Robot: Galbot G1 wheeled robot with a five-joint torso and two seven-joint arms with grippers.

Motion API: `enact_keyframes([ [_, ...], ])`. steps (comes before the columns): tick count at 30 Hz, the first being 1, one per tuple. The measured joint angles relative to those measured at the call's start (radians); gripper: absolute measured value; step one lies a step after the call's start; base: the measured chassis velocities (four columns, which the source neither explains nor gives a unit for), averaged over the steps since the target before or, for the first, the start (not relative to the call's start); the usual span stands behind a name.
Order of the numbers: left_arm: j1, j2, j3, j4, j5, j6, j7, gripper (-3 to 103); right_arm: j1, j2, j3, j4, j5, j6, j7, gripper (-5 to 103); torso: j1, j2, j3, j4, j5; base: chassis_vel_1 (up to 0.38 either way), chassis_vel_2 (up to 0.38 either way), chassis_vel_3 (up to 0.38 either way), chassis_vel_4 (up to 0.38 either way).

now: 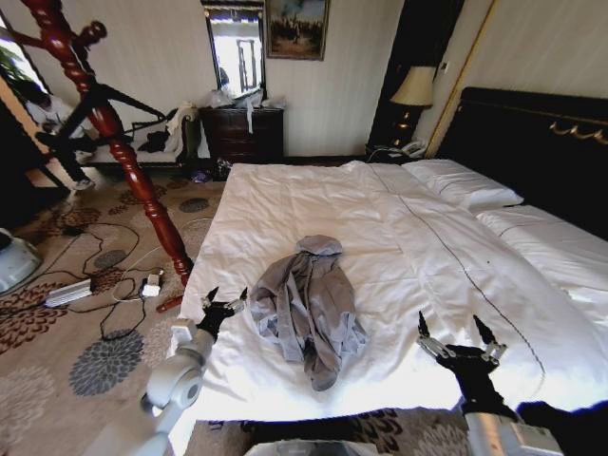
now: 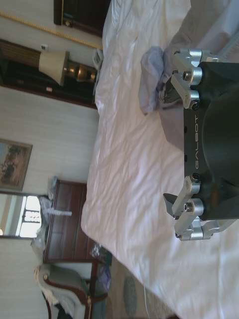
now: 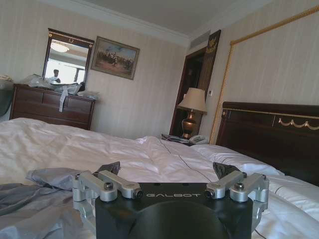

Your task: Pick up the clothes from the bed and hang them on the clothes hanger.

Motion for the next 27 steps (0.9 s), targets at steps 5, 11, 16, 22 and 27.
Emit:
enact_keyframes([
  [5, -0.183, -0.013, 0.103, 0.088, -0.036, 0.006, 0.000, 100, -0.010, 0.008, 0.005, 0.000, -0.006, -0.001, 0.001, 100, 0.000, 0.000, 0.000, -0.0006, 0.0000, 0.000, 0.000, 0.000, 0.000],
  [11, -0.322, -0.043, 0.193, 0.175, -0.087, 0.013, -0.001, 100, -0.019, 0.020, 0.015, 0.000, -0.014, 0.003, 0.002, 100, 0.000, 0.000, 0.000, -0.0004, 0.0001, 0.000, 0.000, 0.000, 0.000],
  [16, -0.436, -0.107, 0.260, 0.273, -0.140, 0.028, -0.019, 100, -0.021, 0.031, 0.032, 0.000, -0.012, 0.004, 0.004, 100, 0.000, 0.000, 0.000, -0.0003, 0.0001, 0.000, 0.000, 0.000, 0.000],
  [22, -0.562, -0.187, 0.308, 0.396, -0.218, 0.061, -0.051, 99, -0.023, 0.041, 0.040, 0.000, -0.011, 0.004, 0.006, 100, 0.000, 0.000, 0.000, -0.0003, 0.0001, 0.000, 0.000, 0.000, 0.000],
  [27, -0.655, -0.266, 0.327, 0.502, -0.288, 0.087, -0.062, 99, -0.016, 0.046, 0.039, 0.000, -0.010, 0.004, 0.007, 100, 0.000, 0.000, 0.000, -0.0004, 0.0001, 0.000, 0.000, 0.000, 0.000],
])
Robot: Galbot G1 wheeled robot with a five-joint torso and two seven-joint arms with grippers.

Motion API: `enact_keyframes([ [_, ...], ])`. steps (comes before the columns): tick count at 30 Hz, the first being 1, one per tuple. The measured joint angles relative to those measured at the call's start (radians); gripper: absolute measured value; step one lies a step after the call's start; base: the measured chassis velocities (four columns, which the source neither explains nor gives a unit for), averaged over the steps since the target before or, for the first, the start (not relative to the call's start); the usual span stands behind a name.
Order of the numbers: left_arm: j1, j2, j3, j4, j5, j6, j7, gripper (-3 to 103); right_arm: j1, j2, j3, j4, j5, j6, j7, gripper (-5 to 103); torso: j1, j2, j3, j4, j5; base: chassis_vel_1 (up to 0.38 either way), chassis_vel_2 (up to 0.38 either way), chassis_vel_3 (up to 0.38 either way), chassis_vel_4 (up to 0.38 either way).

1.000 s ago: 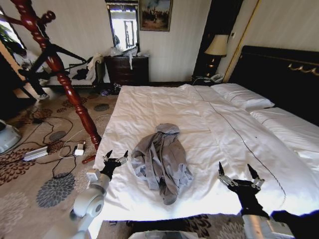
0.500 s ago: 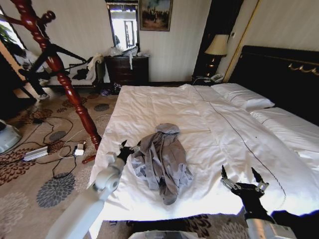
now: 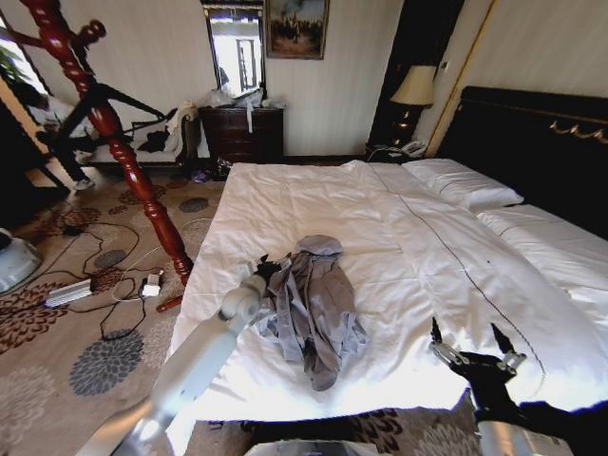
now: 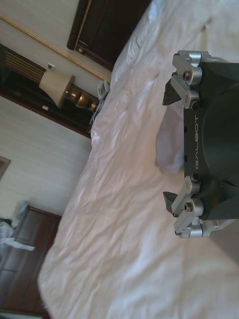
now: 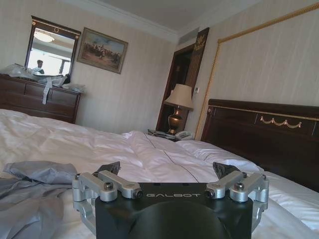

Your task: Pick up the clothes from the bed and hang them on the clothes hanger.

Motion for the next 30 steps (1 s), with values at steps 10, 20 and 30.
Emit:
enact_keyframes([
  [10, -0.161, -0.192, 0.001, 0.306, -0.082, 0.045, 0.020, 98, 0.000, 0.007, 0.009, -0.001, 0.003, 0.000, 0.002, 100, 0.000, 0.000, 0.000, 0.0001, 0.0001, 0.000, 0.000, 0.000, 0.000],
  [20, -0.300, -0.326, -0.040, 0.621, -0.035, 0.061, 0.059, 94, -0.005, 0.023, 0.015, -0.001, 0.005, 0.000, 0.004, 100, 0.000, 0.000, 0.000, 0.0000, 0.0001, 0.000, 0.000, 0.000, 0.000],
  [30, -0.333, -0.351, -0.033, 0.783, 0.003, 0.043, 0.136, 89, 0.000, 0.025, 0.016, -0.001, 0.011, -0.001, 0.004, 100, 0.000, 0.000, 0.000, 0.0002, -0.0001, 0.000, 0.000, 0.000, 0.000],
])
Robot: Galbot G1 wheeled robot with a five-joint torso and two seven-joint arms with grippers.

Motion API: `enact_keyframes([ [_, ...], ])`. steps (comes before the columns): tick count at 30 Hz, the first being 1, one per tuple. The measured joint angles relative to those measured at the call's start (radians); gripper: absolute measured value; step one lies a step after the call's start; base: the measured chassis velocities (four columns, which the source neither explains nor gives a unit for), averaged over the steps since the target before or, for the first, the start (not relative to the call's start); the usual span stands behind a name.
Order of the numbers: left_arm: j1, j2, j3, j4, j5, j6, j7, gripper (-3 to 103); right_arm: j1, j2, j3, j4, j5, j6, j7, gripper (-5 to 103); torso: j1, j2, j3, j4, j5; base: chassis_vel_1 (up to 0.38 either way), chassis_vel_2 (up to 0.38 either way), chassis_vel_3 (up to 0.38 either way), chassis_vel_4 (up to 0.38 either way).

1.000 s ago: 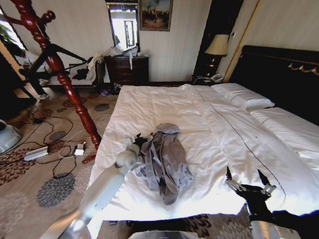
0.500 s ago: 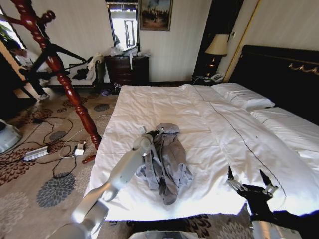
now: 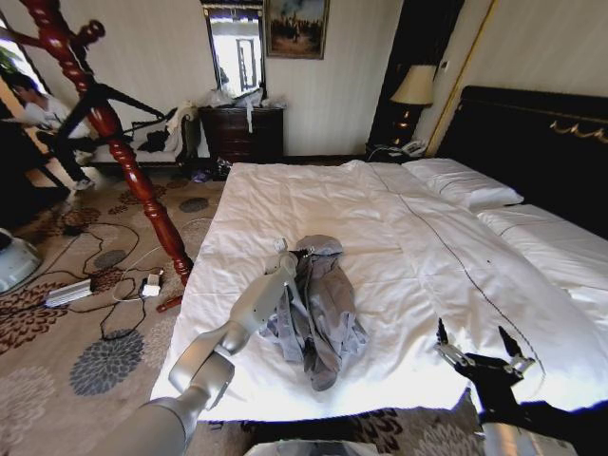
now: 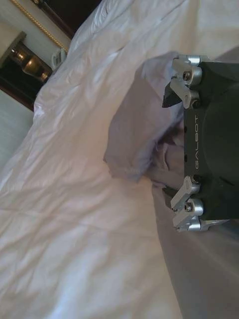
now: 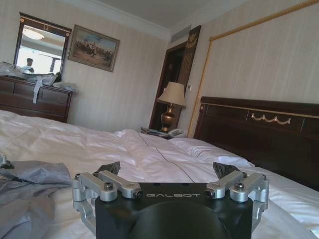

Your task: Pick up the clothes from the bed and hang them on the clothes hanger.

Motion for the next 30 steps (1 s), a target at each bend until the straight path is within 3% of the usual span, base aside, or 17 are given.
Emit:
enact_keyframes([
  [16, 0.013, -0.003, -0.005, 0.037, 0.009, -0.004, 0.020, 80, -0.002, 0.001, 0.005, 0.000, 0.010, -0.006, 0.000, 100, 0.000, 0.000, 0.000, -0.0002, -0.0001, 0.000, 0.000, 0.000, 0.000],
  [19, 0.007, -0.003, -0.007, 0.054, 0.010, -0.005, 0.025, 72, -0.004, 0.003, 0.005, 0.000, 0.010, -0.006, 0.000, 100, 0.000, 0.000, 0.000, -0.0001, 0.0000, 0.000, 0.000, 0.000, 0.000],
  [21, 0.004, -0.003, -0.010, 0.062, 0.012, -0.007, 0.026, 60, -0.005, 0.005, 0.006, 0.000, 0.010, -0.006, 0.000, 100, 0.000, 0.000, 0.000, -0.0001, -0.0001, 0.000, 0.000, 0.000, 0.000],
  [22, 0.003, -0.003, -0.011, 0.064, 0.013, -0.008, 0.026, 60, -0.005, 0.005, 0.006, 0.000, 0.011, -0.006, 0.000, 100, 0.000, 0.000, 0.000, -0.0001, -0.0001, 0.000, 0.000, 0.000, 0.000],
  [24, 0.001, -0.003, -0.014, 0.064, 0.017, -0.010, 0.026, 49, -0.005, 0.005, 0.006, 0.000, 0.011, -0.006, 0.000, 100, 0.000, 0.000, 0.000, -0.0001, -0.0001, 0.000, 0.000, 0.000, 0.000],
  [27, 0.001, -0.002, -0.014, 0.060, 0.019, -0.011, 0.026, 43, -0.005, 0.006, 0.005, 0.000, 0.011, -0.006, 0.000, 100, 0.000, 0.000, 0.000, -0.0001, -0.0001, 0.000, 0.000, 0.000, 0.000],
  [28, 0.001, -0.002, -0.014, 0.051, 0.019, -0.011, 0.025, 33, -0.003, 0.006, 0.003, 0.000, 0.010, -0.006, 0.000, 100, 0.000, 0.000, 0.000, 0.0000, -0.0001, 0.000, 0.000, 0.000, 0.000],
  [30, 0.001, -0.002, -0.014, 0.048, 0.019, -0.011, 0.024, 28, -0.003, 0.006, 0.002, 0.000, 0.010, -0.007, 0.000, 100, 0.000, 0.000, 0.000, -0.0001, -0.0001, 0.000, 0.000, 0.000, 0.000],
])
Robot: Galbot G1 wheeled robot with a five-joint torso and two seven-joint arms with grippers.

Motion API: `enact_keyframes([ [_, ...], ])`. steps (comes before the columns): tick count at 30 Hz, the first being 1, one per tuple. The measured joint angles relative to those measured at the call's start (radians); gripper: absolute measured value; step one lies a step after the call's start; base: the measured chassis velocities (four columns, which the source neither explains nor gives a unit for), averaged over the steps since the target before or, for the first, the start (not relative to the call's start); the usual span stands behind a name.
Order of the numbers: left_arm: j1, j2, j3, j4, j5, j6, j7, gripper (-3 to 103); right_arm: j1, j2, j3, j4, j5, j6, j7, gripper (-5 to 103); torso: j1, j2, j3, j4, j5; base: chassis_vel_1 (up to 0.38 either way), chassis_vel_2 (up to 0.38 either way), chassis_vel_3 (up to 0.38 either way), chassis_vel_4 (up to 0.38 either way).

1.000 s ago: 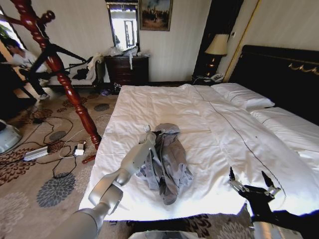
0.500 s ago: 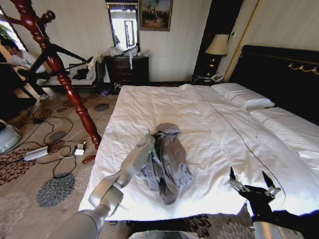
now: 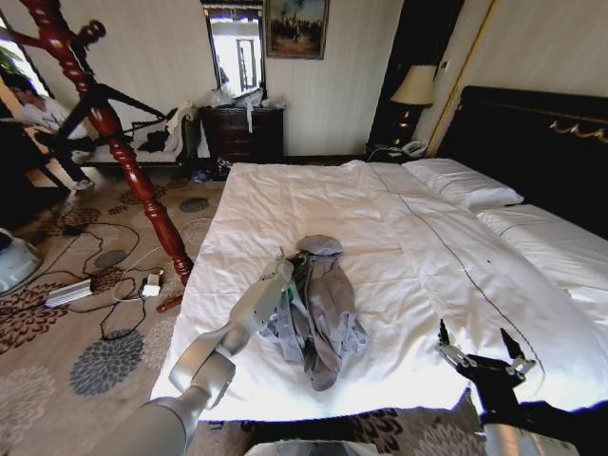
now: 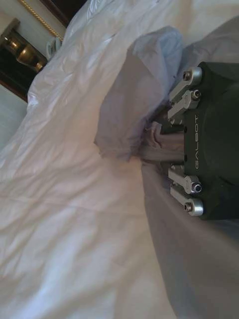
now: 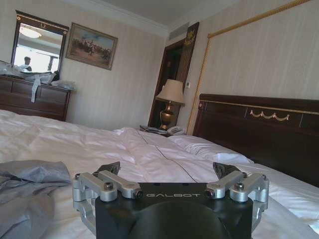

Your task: Pick up the clothes from the bed and hang them on the clothes hanger.

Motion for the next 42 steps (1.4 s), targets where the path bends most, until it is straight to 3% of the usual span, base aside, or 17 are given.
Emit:
enact_keyframes([
  [4, 0.000, 0.000, 0.001, 0.003, 0.000, 0.000, -0.001, 17, 0.000, -0.001, 0.001, 0.000, 0.001, -0.001, 0.000, 100, 0.000, 0.000, 0.000, 0.0000, 0.0000, 0.000, 0.000, 0.000, 0.000],
  [6, 0.001, 0.001, 0.001, 0.007, -0.001, 0.002, -0.002, 6, 0.000, -0.002, 0.002, 0.000, 0.003, -0.002, 0.000, 100, 0.000, 0.000, 0.000, 0.0001, 0.0000, 0.000, 0.000, 0.000, 0.000],
  [9, 0.003, 0.001, 0.000, 0.014, -0.003, 0.002, -0.002, 1, -0.002, -0.004, 0.004, 0.000, 0.005, -0.002, 0.001, 100, 0.000, 0.000, 0.000, 0.0000, 0.0000, 0.000, 0.000, 0.000, 0.000],
  [18, 0.017, 0.003, -0.008, -0.017, -0.002, -0.002, -0.005, 0, 0.002, -0.007, 0.006, 0.000, 0.013, -0.007, 0.005, 100, 0.000, 0.000, 0.000, 0.0000, 0.0000, 0.000, 0.000, 0.000, 0.000],
  [24, 0.058, 0.053, -0.005, -0.188, 0.001, -0.008, -0.030, 0, 0.016, -0.021, 0.018, 0.000, 0.051, -0.026, 0.019, 100, 0.000, 0.000, 0.000, 0.0000, 0.0000, 0.000, 0.000, 0.000, 0.000],
  [28, 0.131, 0.141, -0.005, -0.388, -0.045, 0.010, -0.089, 0, 0.041, -0.050, 0.042, 0.000, 0.113, -0.057, 0.034, 100, 0.000, 0.000, 0.000, 0.0000, 0.0000, 0.000, 0.000, 0.000, 0.000],
  [29, 0.131, 0.141, -0.005, -0.388, -0.045, 0.010, -0.089, 0, 0.041, -0.050, 0.042, 0.000, 0.113, -0.057, 0.034, 100, 0.000, 0.000, 0.000, 0.0000, 0.0000, 0.000, 0.000, 0.000, 0.000],
  [33, 0.242, 0.258, -0.049, -0.597, -0.075, 0.025, -0.137, 0, 0.064, -0.086, 0.060, 0.000, 0.190, -0.087, 0.051, 100, 0.000, 0.000, 0.000, -0.0001, -0.0002, 0.000, 0.000, 0.000, 0.000],
  [34, 0.242, 0.258, -0.049, -0.597, -0.075, 0.025, -0.137, 0, 0.064, -0.086, 0.060, 0.000, 0.190, -0.087, 0.051, 100, 0.000, 0.000, 0.000, -0.0001, -0.0002, 0.000, 0.000, 0.000, 0.000],
  [37, 0.336, 0.371, -0.117, -0.747, -0.079, 0.033, -0.162, 0, 0.086, -0.129, 0.069, 0.000, 0.260, -0.114, 0.066, 100, 0.000, 0.000, 0.000, 0.0003, -0.0004, 0.000, 0.000, 0.000, 0.000],
  [41, 0.418, 0.447, -0.170, -0.834, -0.080, 0.036, -0.176, 0, 0.117, -0.171, 0.083, 0.000, 0.331, -0.148, 0.084, 100, 0.000, 0.000, 0.000, 0.0003, -0.0005, 0.000, 0.000, 0.000, 0.000],
  [42, 0.491, 0.498, -0.221, -0.901, -0.082, 0.039, -0.184, 0, 0.141, -0.204, 0.095, 0.000, 0.393, -0.184, 0.103, 100, 0.000, 0.000, 0.000, 0.0004, 0.0001, 0.000, 0.000, 0.000, 0.000],
])
